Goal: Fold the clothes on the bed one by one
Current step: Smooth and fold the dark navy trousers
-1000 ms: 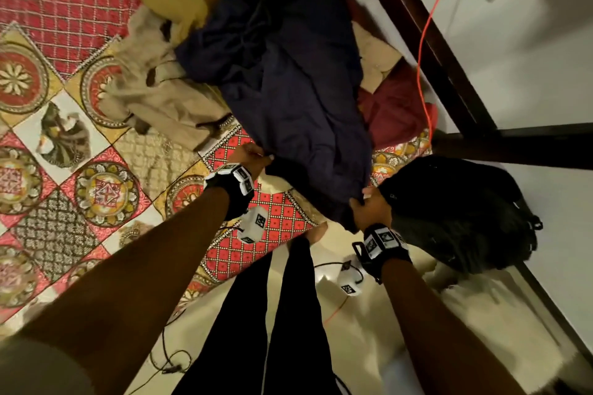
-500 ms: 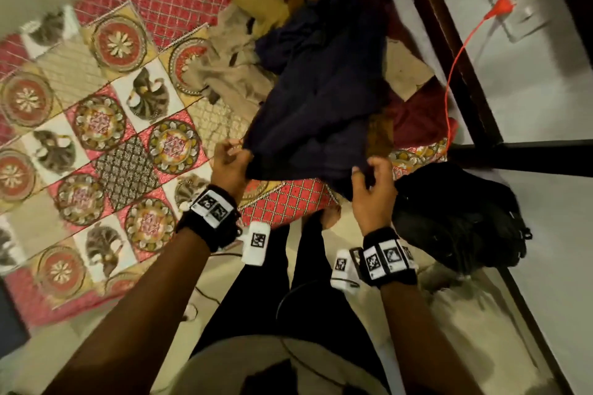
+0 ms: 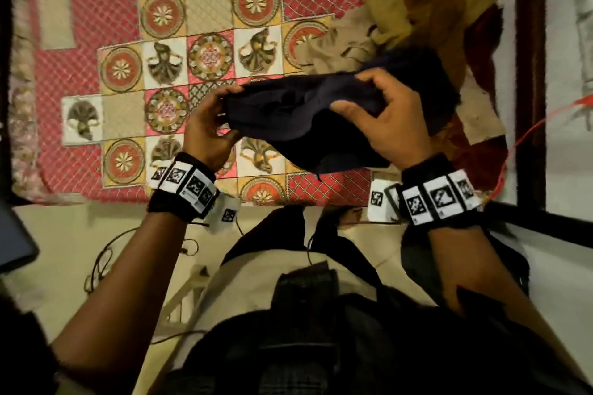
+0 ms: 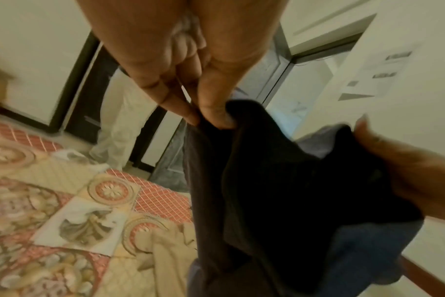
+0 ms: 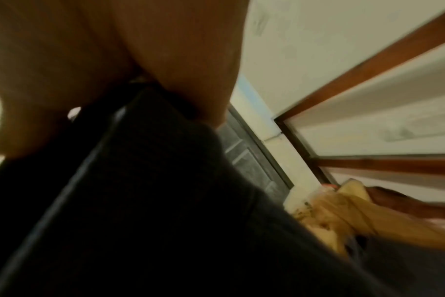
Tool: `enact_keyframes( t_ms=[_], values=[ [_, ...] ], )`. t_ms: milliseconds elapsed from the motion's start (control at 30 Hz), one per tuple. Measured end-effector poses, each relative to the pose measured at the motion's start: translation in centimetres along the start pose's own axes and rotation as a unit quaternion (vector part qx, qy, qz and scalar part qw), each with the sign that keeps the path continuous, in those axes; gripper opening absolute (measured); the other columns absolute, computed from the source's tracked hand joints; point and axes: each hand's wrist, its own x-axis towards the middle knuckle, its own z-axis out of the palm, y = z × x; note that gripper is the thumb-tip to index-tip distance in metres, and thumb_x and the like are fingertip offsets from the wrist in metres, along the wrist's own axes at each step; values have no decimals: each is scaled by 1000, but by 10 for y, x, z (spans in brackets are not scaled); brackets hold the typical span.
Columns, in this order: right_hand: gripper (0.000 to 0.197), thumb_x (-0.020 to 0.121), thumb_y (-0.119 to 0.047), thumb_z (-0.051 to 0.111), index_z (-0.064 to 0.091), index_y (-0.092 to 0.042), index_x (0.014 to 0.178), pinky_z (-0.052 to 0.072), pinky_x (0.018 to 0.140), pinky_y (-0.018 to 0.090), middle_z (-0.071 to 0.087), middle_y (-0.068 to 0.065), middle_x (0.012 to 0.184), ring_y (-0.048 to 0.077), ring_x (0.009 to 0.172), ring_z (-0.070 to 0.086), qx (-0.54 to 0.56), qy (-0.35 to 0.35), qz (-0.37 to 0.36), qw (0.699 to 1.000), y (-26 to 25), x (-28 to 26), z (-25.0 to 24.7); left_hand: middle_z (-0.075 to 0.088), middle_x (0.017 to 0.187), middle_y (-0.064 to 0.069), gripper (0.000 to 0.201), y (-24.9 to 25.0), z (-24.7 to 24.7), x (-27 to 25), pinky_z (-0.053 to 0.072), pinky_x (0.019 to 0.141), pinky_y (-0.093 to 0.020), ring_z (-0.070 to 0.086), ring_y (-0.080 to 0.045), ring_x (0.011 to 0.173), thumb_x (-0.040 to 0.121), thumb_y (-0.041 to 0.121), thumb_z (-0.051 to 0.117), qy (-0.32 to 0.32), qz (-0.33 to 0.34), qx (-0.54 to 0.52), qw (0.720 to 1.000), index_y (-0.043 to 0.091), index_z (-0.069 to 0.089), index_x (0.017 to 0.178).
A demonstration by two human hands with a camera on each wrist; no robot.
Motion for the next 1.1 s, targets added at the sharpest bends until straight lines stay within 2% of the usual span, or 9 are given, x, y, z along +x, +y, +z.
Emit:
enact_keyframes(
  t_ms=[100, 167, 267, 467, 667, 867, 933, 1000, 1100],
  values=[
    [74, 72, -56, 85, 53, -16, 126, 51, 84, 42, 63, 4, 119, 27, 109, 61, -182, -124, -45, 974, -39, 23, 17, 66, 112, 12, 47, 2, -60, -16, 53, 88, -22, 64, -2, 102, 77, 10, 79, 72, 33, 67, 995, 31, 58, 113],
    [64, 77, -22, 81, 50, -17, 132, 51, 84, 49, 59, 10, 125, 38, 111, 59, -291, -136, -59, 945, -50, 39, 29, 70, 98, 21, 35, -3, -95, -20, 52, 84, -18, 65, 3, 93, 77, 23, 77, 111, 1, 87, 990, 32, 62, 107],
    [60, 71, 14, 56, 58, -16, 123, 50, 86, 50, 60, 14, 118, 40, 107, 58, -297, -64, -46, 951, -61, 62, 53, 68, 78, 13, 24, -12, -150, -21, 47, 66, -10, 60, 11, 71, 76, 38, 70, 177, -46, 134, 974, 24, 66, 94],
    [55, 75, 10, 55, 68, -16, 121, 48, 88, 50, 67, 15, 113, 41, 106, 57, -382, 82, 35, 920, -73, 91, 106, 54, 72, -3, 48, -27, -252, 21, 37, 60, -28, 49, -13, 66, 84, 49, 67, 183, 23, 195, 963, 2, 70, 83],
    [52, 75, 14, 49, 71, -11, 115, 42, 82, 16, 66, -3, 105, 13, 97, 60, -144, 103, 124, 976, -110, 107, 177, 65, 105, 17, 28, -56, -330, 78, 43, 92, -15, 60, -1, 100, 91, 29, 65, 154, 109, 177, 966, 9, 73, 109],
    [45, 75, -2, 49, 68, -20, 112, 48, 84, 14, 67, 3, 117, -1, 91, 59, -99, 175, 103, 974, -154, 143, 196, 66, 88, 40, 30, -57, -370, 84, 49, 82, -12, 62, 17, 85, 93, 11, 61, 164, 58, 69, 982, 38, 66, 106],
    [48, 75, 0, 44, 70, -19, 111, 58, 84, 30, 70, -4, 115, 8, 98, 68, -5, 176, 108, 978, -172, 153, 199, 69, 94, 35, 31, -48, -374, 80, 49, 86, -18, 63, 12, 91, 96, 20, 60, 187, 70, 17, 980, 48, 69, 102],
    [50, 77, 7, 39, 69, -18, 108, 62, 72, 43, 70, -4, 114, 22, 103, 70, 105, 158, 112, 975, -190, 157, 200, 70, 96, 21, 18, -41, -376, 79, 49, 86, -27, 62, 0, 93, 99, 30, 58, 213, 95, -37, 972, 41, 71, 104],
    [40, 82, 13, 43, 64, -4, 111, 60, 77, 37, 68, 10, 117, 20, 106, 69, 191, 147, 49, 969, -208, 147, 203, 67, 101, 15, 24, -28, -379, 76, 45, 89, -31, 57, -6, 97, 102, 39, 52, 291, 131, -59, 946, 21, 63, 112]
  ],
)
